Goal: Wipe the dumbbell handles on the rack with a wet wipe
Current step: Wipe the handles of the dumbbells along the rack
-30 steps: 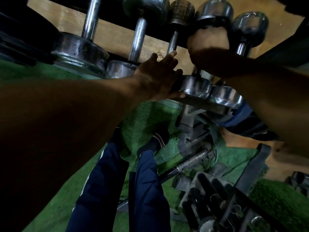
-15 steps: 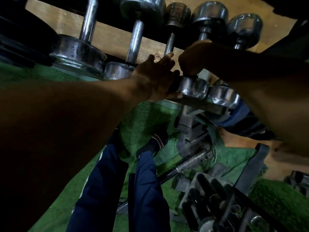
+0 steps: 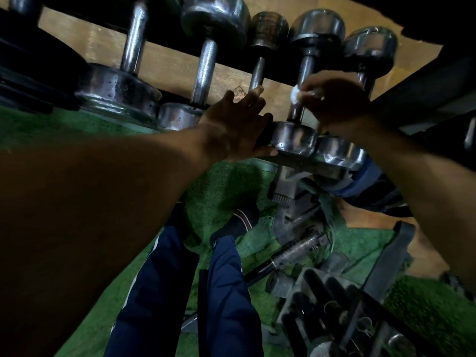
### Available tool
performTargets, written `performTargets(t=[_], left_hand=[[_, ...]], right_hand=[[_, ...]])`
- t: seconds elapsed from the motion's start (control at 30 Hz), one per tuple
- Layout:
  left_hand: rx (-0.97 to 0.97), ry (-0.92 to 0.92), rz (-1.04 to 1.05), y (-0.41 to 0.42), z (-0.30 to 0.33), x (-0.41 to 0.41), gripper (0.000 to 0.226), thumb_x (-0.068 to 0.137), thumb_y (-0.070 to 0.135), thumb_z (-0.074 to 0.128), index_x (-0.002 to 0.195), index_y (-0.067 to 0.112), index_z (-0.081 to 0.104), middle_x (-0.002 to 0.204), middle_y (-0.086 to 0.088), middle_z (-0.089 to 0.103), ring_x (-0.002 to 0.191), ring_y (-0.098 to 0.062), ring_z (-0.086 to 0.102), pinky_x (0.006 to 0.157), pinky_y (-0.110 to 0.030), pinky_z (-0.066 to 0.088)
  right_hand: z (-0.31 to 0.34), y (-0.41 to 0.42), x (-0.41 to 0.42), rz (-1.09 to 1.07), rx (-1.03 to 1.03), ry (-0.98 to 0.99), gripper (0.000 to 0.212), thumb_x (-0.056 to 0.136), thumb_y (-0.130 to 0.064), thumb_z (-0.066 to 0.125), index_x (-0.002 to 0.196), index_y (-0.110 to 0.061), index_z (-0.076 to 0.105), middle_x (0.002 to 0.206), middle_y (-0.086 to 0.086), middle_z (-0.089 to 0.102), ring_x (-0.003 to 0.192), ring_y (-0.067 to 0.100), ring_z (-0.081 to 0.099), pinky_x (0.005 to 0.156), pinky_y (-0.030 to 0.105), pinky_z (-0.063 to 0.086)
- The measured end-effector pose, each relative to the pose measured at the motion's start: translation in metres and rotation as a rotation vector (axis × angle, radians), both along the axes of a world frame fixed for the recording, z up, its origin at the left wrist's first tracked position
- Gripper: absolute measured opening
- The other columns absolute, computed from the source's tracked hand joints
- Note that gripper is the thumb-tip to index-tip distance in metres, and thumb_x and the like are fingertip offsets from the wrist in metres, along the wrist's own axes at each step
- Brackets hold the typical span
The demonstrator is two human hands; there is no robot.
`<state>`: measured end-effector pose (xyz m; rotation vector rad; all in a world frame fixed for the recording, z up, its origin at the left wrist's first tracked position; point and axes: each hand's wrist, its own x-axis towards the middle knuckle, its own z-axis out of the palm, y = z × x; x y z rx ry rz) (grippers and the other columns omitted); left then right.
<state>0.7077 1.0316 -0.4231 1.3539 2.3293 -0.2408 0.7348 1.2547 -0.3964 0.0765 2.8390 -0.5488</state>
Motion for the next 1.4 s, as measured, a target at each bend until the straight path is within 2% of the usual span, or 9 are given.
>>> performTargets(t=[0.13,0.3,0.37,0.47,0.63,0.77,1.03,1.17,1.4], left_hand=[[0.026,-0.005,-0.011,0.003,-0.001,0.001,0.093,0.088,0.083,0.009,0.149,0.018,0.037,0.163,-0.015,0.027,0.156,-0.032,0.007,0.111,-0.060,0.033],[0.022,0.013,-0.015,0.004,-0.003,0.000,0.094,0.086,0.086,0.007,0.145,0.019,0.039,0.161,-0.014,0.030,0.156,-0.032,0.008,0.108,-0.059,0.037],[0.015,0.016,-0.019,0.004,-0.003,0.000,0.096,0.086,0.086,0.005,0.146,0.019,0.038,0.162,-0.014,0.029,0.156,-0.032,0.008,0.108,-0.059,0.038],[0.007,0.028,-0.026,0.004,-0.001,0.000,0.101,0.084,0.086,-0.003,0.147,0.019,0.038,0.161,-0.013,0.030,0.156,-0.032,0.008,0.106,-0.059,0.039],[-0.001,0.029,-0.032,0.004,-0.005,-0.001,0.099,0.085,0.085,-0.003,0.148,0.019,0.037,0.161,-0.013,0.030,0.156,-0.032,0.008,0.105,-0.058,0.039],[0.021,0.046,-0.032,0.004,-0.008,0.000,0.099,0.086,0.086,-0.002,0.145,0.019,0.041,0.160,-0.013,0.034,0.155,-0.032,0.012,0.103,-0.058,0.041],[0.021,0.036,-0.033,0.006,-0.004,0.001,0.093,0.088,0.083,0.004,0.147,0.019,0.037,0.161,-0.014,0.030,0.156,-0.031,0.007,0.105,-0.057,0.039],[0.023,0.028,-0.024,0.004,-0.002,0.000,0.093,0.087,0.083,0.008,0.148,0.019,0.038,0.161,-0.014,0.031,0.156,-0.030,0.008,0.107,-0.057,0.039],[0.056,0.038,-0.017,0.000,-0.003,0.003,0.086,0.091,0.081,0.024,0.147,0.018,0.038,0.155,-0.013,0.041,0.153,-0.031,0.022,0.105,-0.053,0.041]], right_hand=[[-0.023,0.014,0.014,-0.496,-0.083,0.006,0.017,0.081,-0.031,0.057,0.082,-0.020,0.070,0.094,0.006,0.072,0.095,0.027,0.066,0.084,0.028,0.050],[-0.031,0.007,0.003,-0.228,-0.082,-0.563,0.024,0.102,-0.013,0.050,0.113,0.000,0.067,0.125,0.024,0.062,0.118,0.037,0.057,0.085,0.030,0.042],[-0.034,0.008,-0.003,-0.061,-0.020,-0.606,0.033,0.103,-0.019,0.050,0.112,0.009,0.065,0.117,0.027,0.064,0.113,0.038,0.059,0.088,0.036,0.036],[-0.039,0.019,-0.006,-0.238,-0.314,-0.681,0.012,0.093,-0.013,0.062,0.085,-0.004,0.066,0.086,0.019,0.061,0.078,0.026,0.060,0.078,0.038,0.047],[-0.034,0.025,-0.003,-0.600,-0.789,-0.582,0.026,0.085,0.012,0.052,0.063,-0.002,0.049,0.049,0.007,0.049,0.043,0.014,0.050,0.055,0.027,0.038],[-0.036,0.029,-0.013,-0.683,-0.806,-0.426,0.023,0.088,0.005,0.053,0.106,-0.007,0.060,0.079,0.011,0.058,0.065,0.014,0.064,0.059,0.024,0.050],[-0.039,0.020,-0.006,-0.703,-0.651,-0.078,0.048,0.078,-0.006,0.057,0.123,0.007,0.065,0.102,0.016,0.069,0.085,0.021,0.071,0.072,0.025,0.057],[-0.036,0.016,0.008,-0.754,-0.712,-0.078,0.036,0.076,-0.001,0.061,0.110,0.008,0.069,0.098,0.022,0.067,0.074,0.021,0.072,0.069,0.026,0.057],[-0.011,0.029,0.029,-0.685,-0.578,0.082,0.019,0.075,-0.006,0.064,0.071,-0.024,0.062,0.091,0.021,0.060,0.072,0.028,0.072,0.064,0.032,0.061]])
